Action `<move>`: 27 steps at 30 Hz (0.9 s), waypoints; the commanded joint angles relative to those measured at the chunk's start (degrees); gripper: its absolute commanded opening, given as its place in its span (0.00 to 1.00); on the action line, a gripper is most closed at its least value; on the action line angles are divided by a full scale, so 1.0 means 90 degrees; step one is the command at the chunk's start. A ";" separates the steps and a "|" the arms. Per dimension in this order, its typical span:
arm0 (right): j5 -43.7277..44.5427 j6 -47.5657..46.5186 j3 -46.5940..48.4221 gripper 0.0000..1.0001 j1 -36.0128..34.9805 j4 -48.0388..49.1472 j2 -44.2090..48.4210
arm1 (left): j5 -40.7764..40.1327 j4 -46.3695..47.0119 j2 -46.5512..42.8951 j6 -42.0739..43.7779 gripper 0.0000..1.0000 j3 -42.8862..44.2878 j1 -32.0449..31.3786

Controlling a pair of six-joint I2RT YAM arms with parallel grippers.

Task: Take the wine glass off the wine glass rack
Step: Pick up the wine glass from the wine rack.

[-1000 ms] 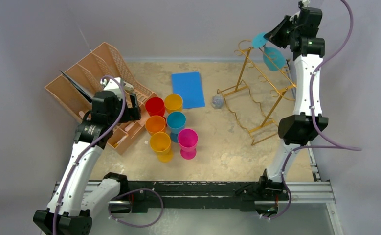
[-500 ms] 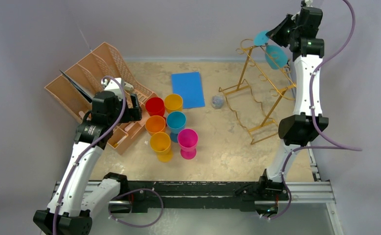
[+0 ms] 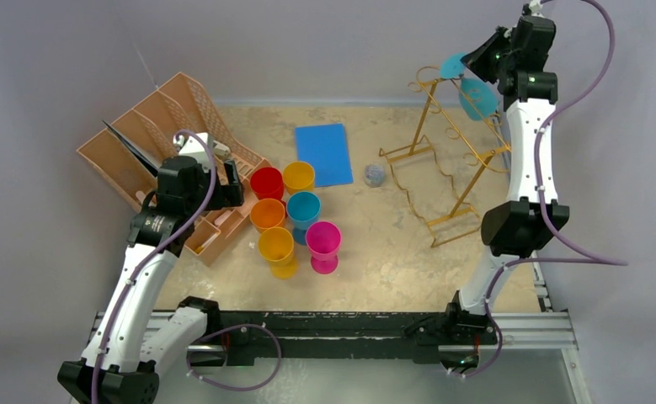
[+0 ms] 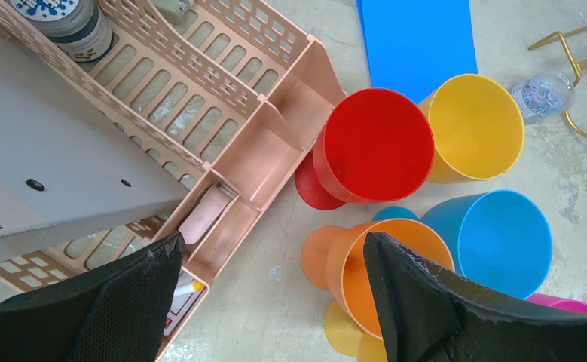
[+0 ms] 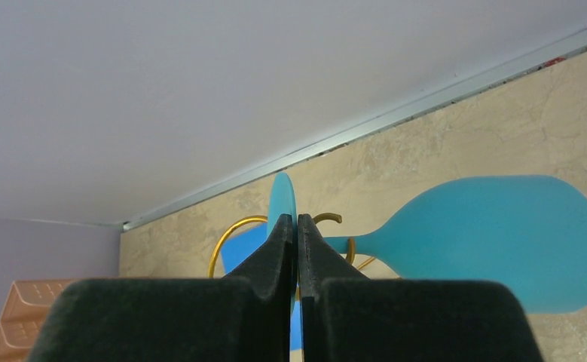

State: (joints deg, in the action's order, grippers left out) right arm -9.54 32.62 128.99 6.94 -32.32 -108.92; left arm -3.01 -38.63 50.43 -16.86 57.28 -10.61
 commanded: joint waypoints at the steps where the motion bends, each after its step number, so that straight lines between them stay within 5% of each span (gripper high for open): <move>1: 0.0234 0.0393 -0.0304 0.00 0.0075 0.0868 0.0459 | 0.0109 0.0217 -0.0047 0.0028 0.87 -0.0021 0.0056; 11: 0.0563 0.1246 -0.1004 0.00 0.0158 0.1736 0.0531 | 0.0096 0.0210 -0.0071 0.0028 0.87 -0.0023 0.0056; 27: 0.1074 0.1195 -0.1659 0.00 0.0198 0.2358 0.0952 | 0.0129 0.0210 -0.0058 0.0037 0.87 -0.0009 0.0085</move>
State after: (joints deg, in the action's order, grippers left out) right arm -1.87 43.33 114.26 8.29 -16.14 -103.59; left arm -2.55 -38.61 50.43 -16.86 57.28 -10.50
